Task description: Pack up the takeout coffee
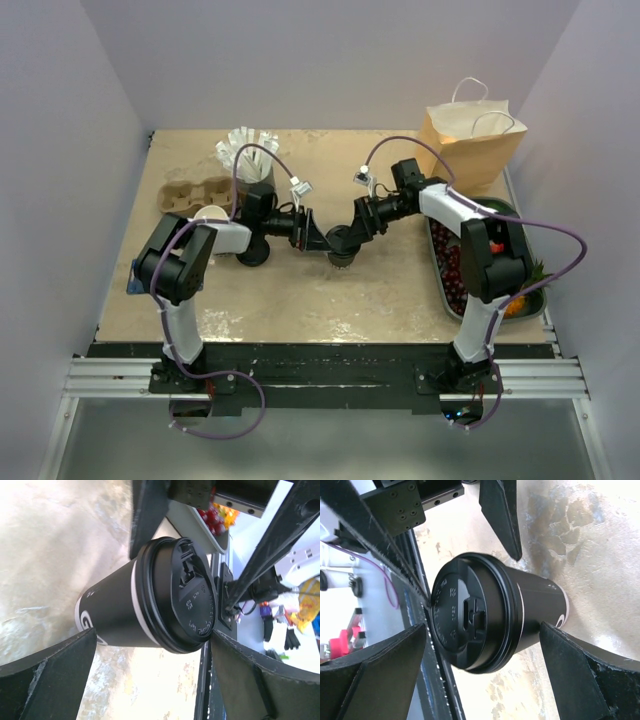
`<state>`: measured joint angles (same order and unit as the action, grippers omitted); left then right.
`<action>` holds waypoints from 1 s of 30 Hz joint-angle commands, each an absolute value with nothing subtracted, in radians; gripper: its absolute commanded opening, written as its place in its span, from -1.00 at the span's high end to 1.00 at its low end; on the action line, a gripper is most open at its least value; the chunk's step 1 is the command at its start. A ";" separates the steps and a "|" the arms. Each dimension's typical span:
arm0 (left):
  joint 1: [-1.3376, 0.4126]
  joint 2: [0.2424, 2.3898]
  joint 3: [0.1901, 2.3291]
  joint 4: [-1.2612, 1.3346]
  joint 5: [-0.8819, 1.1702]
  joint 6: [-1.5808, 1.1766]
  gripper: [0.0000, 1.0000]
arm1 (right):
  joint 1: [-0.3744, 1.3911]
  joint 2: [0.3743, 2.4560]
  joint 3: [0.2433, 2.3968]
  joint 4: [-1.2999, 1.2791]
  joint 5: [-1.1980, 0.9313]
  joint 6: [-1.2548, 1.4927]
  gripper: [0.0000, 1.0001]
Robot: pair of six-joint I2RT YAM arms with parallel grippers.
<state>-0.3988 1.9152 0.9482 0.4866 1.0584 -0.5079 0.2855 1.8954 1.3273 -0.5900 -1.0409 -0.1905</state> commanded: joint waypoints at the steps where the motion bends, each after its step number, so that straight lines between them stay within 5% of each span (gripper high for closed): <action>1: -0.365 1.894 0.966 0.476 0.983 -0.531 -0.98 | 0.268 1.930 1.364 -0.562 -1.127 -0.143 -0.98; 12: -0.334 1.979 0.988 0.646 1.019 -0.736 -0.97 | 0.224 1.985 1.367 -0.466 -1.158 -0.008 -0.98; 30: -0.342 1.939 1.000 0.512 0.980 -0.592 -0.93 | 0.219 1.979 1.330 -0.465 -1.021 0.006 -0.92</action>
<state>-0.3389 1.9736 0.9897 0.5224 1.0073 -0.6823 0.2218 2.0090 1.3106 -0.4381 -1.0859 0.0841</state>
